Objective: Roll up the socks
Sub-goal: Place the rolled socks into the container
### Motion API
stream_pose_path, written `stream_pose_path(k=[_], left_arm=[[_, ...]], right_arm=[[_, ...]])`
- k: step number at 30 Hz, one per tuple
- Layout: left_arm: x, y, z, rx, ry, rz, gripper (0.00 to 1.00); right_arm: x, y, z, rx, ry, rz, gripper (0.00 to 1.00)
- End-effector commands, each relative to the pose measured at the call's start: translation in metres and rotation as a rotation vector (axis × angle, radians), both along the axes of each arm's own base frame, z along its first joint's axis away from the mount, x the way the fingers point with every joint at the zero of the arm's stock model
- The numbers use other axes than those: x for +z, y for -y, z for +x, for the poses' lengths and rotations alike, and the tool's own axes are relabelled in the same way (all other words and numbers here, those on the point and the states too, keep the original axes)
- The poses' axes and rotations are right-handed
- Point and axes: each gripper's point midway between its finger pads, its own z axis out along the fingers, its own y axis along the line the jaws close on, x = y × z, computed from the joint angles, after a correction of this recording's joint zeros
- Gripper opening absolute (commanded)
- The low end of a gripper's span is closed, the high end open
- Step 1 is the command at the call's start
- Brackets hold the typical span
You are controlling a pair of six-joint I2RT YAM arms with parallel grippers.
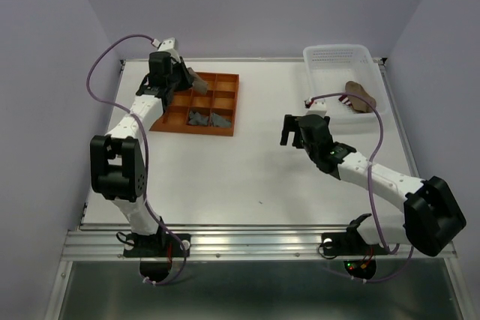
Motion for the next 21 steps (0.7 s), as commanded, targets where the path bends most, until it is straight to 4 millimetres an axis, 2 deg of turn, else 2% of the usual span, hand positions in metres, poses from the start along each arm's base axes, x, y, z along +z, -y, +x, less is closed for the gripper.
stream_pose_path(k=[1,5,11,15,21], left_arm=[[0.039,0.025,0.018,-0.126,0.121,-0.078,0.00],[0.031,0.024,0.025,-0.127,0.135,-0.069,0.00],[0.016,0.042,0.032,-0.203,0.129,-0.119,0.00],[0.018,0.062,0.026,-0.280,0.136,-0.179,0.00],[0.007,0.096,0.024,-0.346,0.119,-0.219,0.00]], right_arm=[[0.007,-0.006,0.007,0.015,0.019,0.017,1.00],[0.007,-0.004,0.006,0.017,0.022,0.014,1.00],[0.004,-0.003,0.007,0.018,0.013,0.013,1.00],[0.003,-0.003,0.007,0.016,0.013,0.008,1.00],[0.001,-0.004,0.007,0.023,0.006,0.008,1.00]])
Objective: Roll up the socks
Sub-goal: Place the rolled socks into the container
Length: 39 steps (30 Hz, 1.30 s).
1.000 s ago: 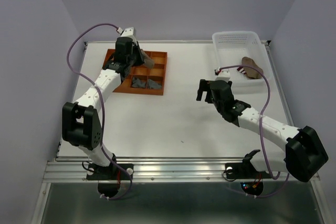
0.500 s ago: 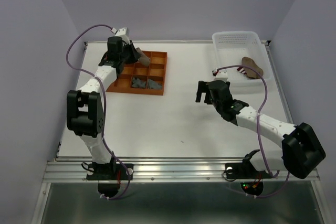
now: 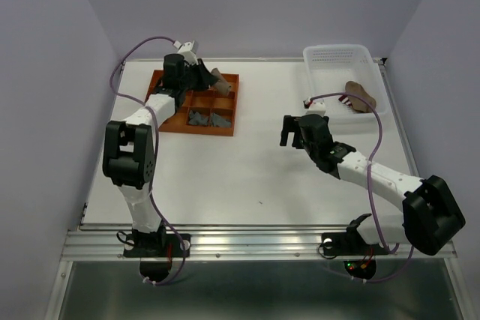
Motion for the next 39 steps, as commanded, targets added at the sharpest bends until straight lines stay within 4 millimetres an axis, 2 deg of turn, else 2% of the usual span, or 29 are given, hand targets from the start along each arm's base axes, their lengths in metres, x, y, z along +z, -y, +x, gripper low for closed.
stream_pose_path(k=[1,5,7,15,22,27,36,39], left_arm=[[0.028,0.036,0.006,-0.095,0.089,-0.072,0.00],[0.019,0.054,0.009,-0.125,0.070,-0.081,0.00],[0.011,0.056,0.011,-0.121,0.053,-0.079,0.00],[-0.030,0.044,0.020,-0.052,-0.034,-0.010,0.00],[-0.056,0.030,0.023,0.017,-0.077,0.056,0.00],[-0.074,0.029,0.025,0.014,-0.110,0.084,0.00],[-0.089,0.017,0.022,0.069,-0.149,0.134,0.00],[-0.095,0.018,0.020,0.054,-0.166,0.137,0.00]], right_arm=[[0.009,0.000,0.007,-0.006,0.032,0.011,1.00],[0.009,0.001,0.007,-0.008,0.033,0.008,1.00],[0.008,0.001,0.007,-0.010,0.033,0.005,1.00],[0.005,0.002,0.007,-0.010,0.027,-0.003,1.00],[0.005,0.003,0.007,-0.015,0.030,-0.009,1.00],[0.005,0.005,0.007,-0.018,0.032,-0.016,1.00],[0.004,0.006,0.007,-0.022,0.030,-0.024,1.00],[0.003,0.006,0.007,-0.023,0.029,-0.023,1.00]])
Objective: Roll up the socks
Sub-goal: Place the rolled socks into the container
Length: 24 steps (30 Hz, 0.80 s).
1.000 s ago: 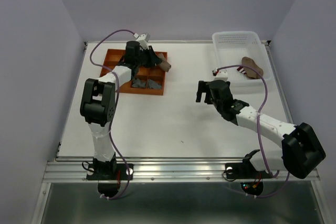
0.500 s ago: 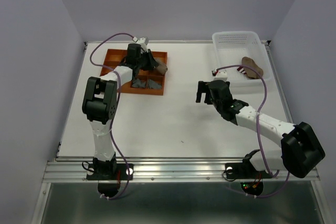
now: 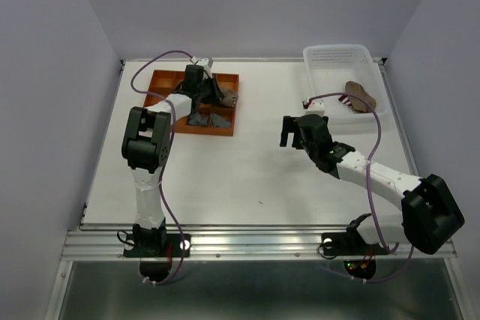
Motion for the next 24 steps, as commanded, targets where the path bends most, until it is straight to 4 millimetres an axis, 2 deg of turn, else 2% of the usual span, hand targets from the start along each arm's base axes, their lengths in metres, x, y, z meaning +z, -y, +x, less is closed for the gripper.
stream_pose_path(k=[1,8,9,13,19,24], left_arm=[[0.010,-0.006,0.005,0.009,0.031,0.030,0.00],[0.009,-0.007,0.007,0.039,0.038,0.099,0.00],[0.003,-0.005,0.002,0.031,0.012,0.114,0.00],[0.001,-0.004,-0.005,0.043,-0.005,0.141,0.00],[-0.003,-0.003,-0.005,0.060,-0.026,0.136,0.00],[-0.007,-0.010,-0.006,0.097,-0.050,0.164,0.00]], right_arm=[[0.007,0.005,0.007,-0.030,0.035,-0.003,1.00],[0.006,0.007,0.007,-0.035,0.035,-0.011,1.00],[0.006,0.007,0.007,-0.035,0.037,-0.010,1.00],[0.006,0.008,0.007,-0.036,0.037,-0.012,1.00],[0.006,0.007,0.006,-0.032,0.034,-0.008,1.00],[0.007,0.007,0.006,-0.033,0.038,-0.007,1.00]])
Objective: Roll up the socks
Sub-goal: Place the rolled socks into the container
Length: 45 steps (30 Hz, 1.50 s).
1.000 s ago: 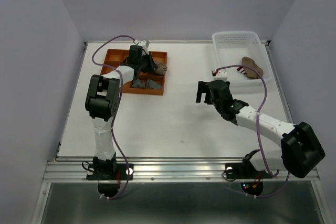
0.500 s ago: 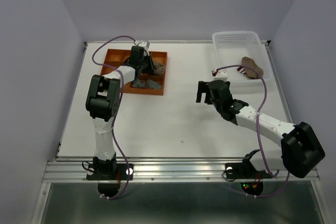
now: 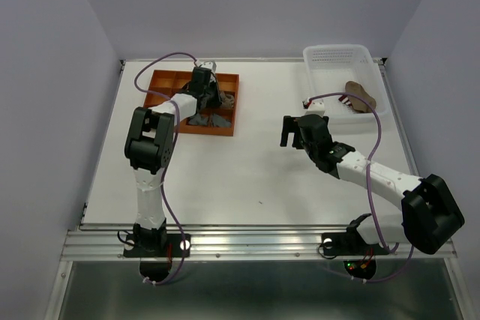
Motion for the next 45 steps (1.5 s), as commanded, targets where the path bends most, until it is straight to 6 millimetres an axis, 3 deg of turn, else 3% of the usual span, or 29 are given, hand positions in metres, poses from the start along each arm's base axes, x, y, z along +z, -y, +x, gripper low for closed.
stream_pose_path(k=[1,9,12,14,15,19,30,37,45], left_arm=[[0.011,-0.007,0.008,0.053,0.013,0.040,0.00],[0.005,-0.015,0.011,0.134,-0.015,0.114,0.06],[0.010,-0.008,0.009,0.120,-0.022,0.127,0.19],[0.015,-0.003,0.009,0.107,-0.013,0.115,0.37],[0.019,-0.002,0.010,0.105,-0.007,0.113,0.39],[0.030,0.001,0.009,0.103,0.002,0.101,0.44],[0.067,0.010,0.005,0.102,0.032,0.084,0.46],[0.091,0.013,0.004,0.090,0.051,0.082,0.61],[0.107,0.012,0.002,0.101,0.061,0.077,0.63]], right_arm=[[0.007,0.005,0.005,-0.026,0.035,-0.001,1.00],[0.007,0.005,0.006,-0.026,0.035,-0.001,1.00],[0.009,0.005,0.005,-0.026,0.040,0.004,1.00],[0.010,0.005,0.005,-0.025,0.041,0.007,1.00],[0.010,0.005,0.005,-0.024,0.042,0.007,1.00],[0.012,0.005,0.004,-0.020,0.046,0.012,1.00],[0.014,0.001,0.004,-0.005,0.045,0.027,1.00],[0.016,-0.001,0.004,0.001,0.048,0.035,1.00],[0.017,-0.004,0.003,0.019,0.046,0.044,1.00]])
